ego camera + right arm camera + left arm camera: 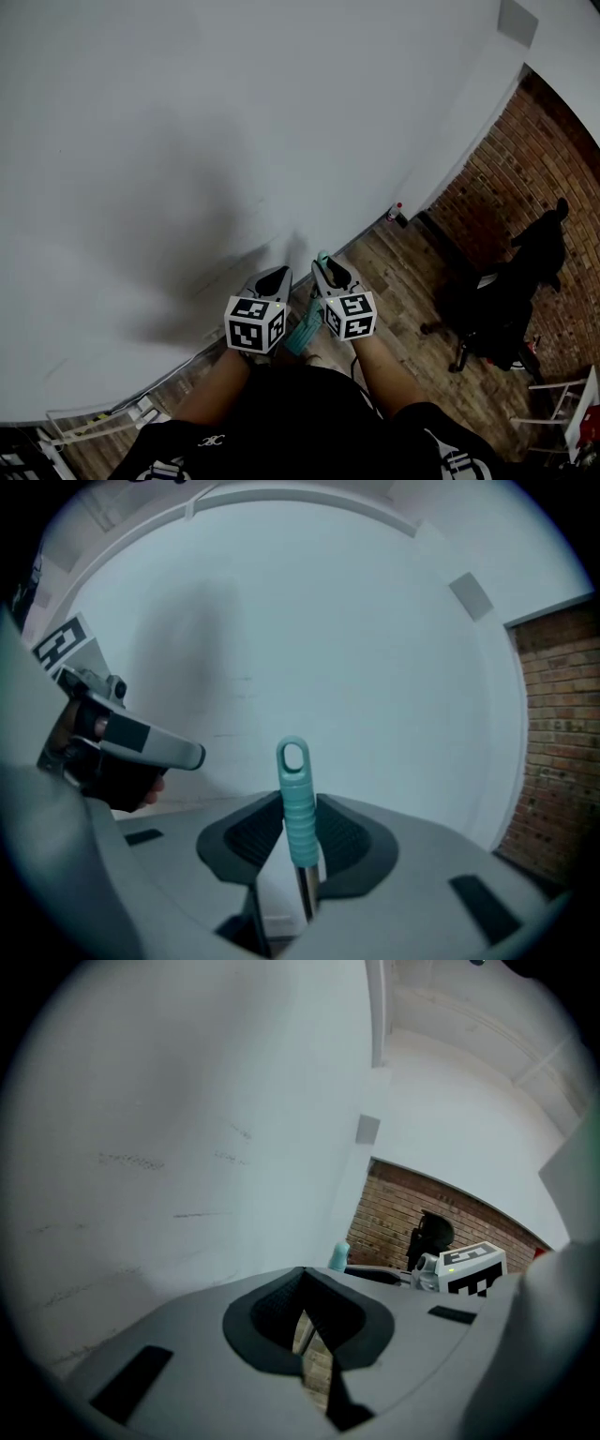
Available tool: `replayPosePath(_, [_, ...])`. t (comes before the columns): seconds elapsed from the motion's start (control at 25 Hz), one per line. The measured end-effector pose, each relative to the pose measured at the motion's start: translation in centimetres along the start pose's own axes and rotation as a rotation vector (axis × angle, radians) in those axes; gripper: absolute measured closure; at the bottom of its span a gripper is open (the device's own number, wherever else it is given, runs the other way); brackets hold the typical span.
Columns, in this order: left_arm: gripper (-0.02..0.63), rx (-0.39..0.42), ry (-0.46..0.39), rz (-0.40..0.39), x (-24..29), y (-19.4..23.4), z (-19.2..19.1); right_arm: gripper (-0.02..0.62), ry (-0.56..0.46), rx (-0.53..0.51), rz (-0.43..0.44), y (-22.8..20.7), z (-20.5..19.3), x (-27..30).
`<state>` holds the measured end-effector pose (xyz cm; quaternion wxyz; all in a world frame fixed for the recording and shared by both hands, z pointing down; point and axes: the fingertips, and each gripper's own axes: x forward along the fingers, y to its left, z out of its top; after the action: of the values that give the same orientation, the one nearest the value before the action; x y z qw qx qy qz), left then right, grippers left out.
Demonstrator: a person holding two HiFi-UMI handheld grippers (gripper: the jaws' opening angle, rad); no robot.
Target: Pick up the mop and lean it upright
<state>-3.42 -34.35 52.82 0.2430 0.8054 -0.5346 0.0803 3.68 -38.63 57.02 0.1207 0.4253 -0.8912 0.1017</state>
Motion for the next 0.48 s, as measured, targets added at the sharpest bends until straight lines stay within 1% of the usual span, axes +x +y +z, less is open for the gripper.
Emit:
replayPosePath(0.24, [0.609,-0.034,-0.018,0.083,-1.9,2.9,-0.1,0.476,0.025,-0.034,0.083,3.2,0.1,4.9])
replayPosePath(0.48, [0.609,-0.049,-0.035,0.161,-4.4,5.9,-0.4,0.476,0.058,-0.059,0.144,6.2,-0.4,9.2])
